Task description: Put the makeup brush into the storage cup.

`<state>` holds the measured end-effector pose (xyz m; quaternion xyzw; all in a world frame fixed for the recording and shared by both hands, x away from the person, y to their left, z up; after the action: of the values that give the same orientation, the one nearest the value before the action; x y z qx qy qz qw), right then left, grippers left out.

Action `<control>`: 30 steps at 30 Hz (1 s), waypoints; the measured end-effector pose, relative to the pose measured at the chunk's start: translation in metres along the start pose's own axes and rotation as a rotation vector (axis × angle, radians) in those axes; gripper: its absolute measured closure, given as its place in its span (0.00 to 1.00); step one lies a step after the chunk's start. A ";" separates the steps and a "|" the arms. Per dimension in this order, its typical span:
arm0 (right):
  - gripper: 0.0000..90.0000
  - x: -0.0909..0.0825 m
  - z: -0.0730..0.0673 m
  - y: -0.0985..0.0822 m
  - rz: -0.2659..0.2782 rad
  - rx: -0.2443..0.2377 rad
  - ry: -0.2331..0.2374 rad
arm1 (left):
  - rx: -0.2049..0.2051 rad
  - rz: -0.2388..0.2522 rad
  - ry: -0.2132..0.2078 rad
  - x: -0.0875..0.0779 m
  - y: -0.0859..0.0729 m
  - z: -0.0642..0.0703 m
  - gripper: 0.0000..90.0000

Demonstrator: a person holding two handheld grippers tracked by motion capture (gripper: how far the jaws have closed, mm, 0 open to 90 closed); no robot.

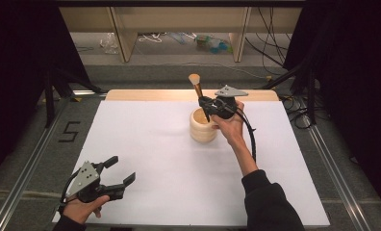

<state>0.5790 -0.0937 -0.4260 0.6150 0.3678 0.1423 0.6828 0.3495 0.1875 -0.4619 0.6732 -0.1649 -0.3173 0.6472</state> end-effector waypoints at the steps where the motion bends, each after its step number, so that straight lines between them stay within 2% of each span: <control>1: 0.82 0.000 0.001 -0.001 0.002 0.005 -0.002 | 0.000 0.000 0.000 0.000 0.000 0.000 0.19; 7: 0.82 0.000 0.002 -0.004 -0.005 0.024 0.007 | -0.001 0.001 0.000 0.000 0.000 0.000 0.19; 10: 0.82 0.000 0.003 -0.005 -0.001 0.016 0.008 | 0.002 0.000 0.000 0.000 0.000 0.000 0.19; 19: 0.82 0.002 0.003 -0.012 -0.009 0.033 0.010 | 0.000 0.001 0.000 0.000 0.000 0.000 0.19; 30: 0.82 0.003 0.003 -0.023 -0.044 0.042 0.009 | 0.006 -0.001 0.000 -0.001 0.000 -0.001 0.19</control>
<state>0.5769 -0.0985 -0.4490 0.6203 0.3872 0.1224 0.6711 0.3495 0.1883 -0.4616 0.6753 -0.1655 -0.3172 0.6449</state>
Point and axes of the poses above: each handheld gripper's, and its own axes: x roughly forward along the jaws, y roughly out of its top, z roughly to its right, the point moved 8 cm from there along x, roughly forward along the jaws
